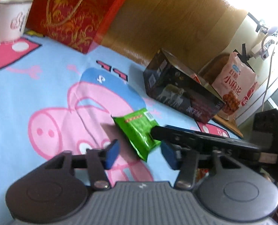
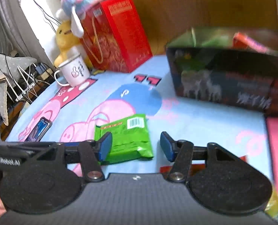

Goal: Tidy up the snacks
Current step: 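Move the left tool to the bright green snack packet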

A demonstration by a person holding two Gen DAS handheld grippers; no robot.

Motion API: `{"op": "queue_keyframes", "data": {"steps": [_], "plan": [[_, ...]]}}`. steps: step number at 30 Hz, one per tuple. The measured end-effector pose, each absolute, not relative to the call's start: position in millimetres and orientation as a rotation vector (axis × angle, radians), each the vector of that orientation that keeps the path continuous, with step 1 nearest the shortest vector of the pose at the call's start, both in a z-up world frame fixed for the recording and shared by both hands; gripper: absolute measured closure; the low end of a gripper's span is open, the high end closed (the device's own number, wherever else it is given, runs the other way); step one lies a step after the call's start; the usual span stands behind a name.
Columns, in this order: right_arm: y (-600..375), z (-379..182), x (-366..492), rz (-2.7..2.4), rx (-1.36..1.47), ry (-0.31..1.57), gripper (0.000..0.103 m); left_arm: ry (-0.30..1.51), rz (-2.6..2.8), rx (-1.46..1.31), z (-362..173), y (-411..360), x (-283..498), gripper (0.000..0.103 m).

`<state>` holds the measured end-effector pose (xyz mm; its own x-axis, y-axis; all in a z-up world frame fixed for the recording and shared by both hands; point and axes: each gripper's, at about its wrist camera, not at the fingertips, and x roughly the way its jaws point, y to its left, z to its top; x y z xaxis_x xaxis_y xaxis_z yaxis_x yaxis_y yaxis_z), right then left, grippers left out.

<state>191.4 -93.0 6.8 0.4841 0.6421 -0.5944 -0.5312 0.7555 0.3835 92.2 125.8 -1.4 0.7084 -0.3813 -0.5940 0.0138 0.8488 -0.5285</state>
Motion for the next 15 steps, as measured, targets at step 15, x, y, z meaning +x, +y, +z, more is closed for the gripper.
{"op": "queue_keyframes", "data": {"steps": [15], "plan": [[-112,6,132,0.713,0.126,0.723,0.064,0.769,-0.360,-0.467,1,105,74,0.074]]}}
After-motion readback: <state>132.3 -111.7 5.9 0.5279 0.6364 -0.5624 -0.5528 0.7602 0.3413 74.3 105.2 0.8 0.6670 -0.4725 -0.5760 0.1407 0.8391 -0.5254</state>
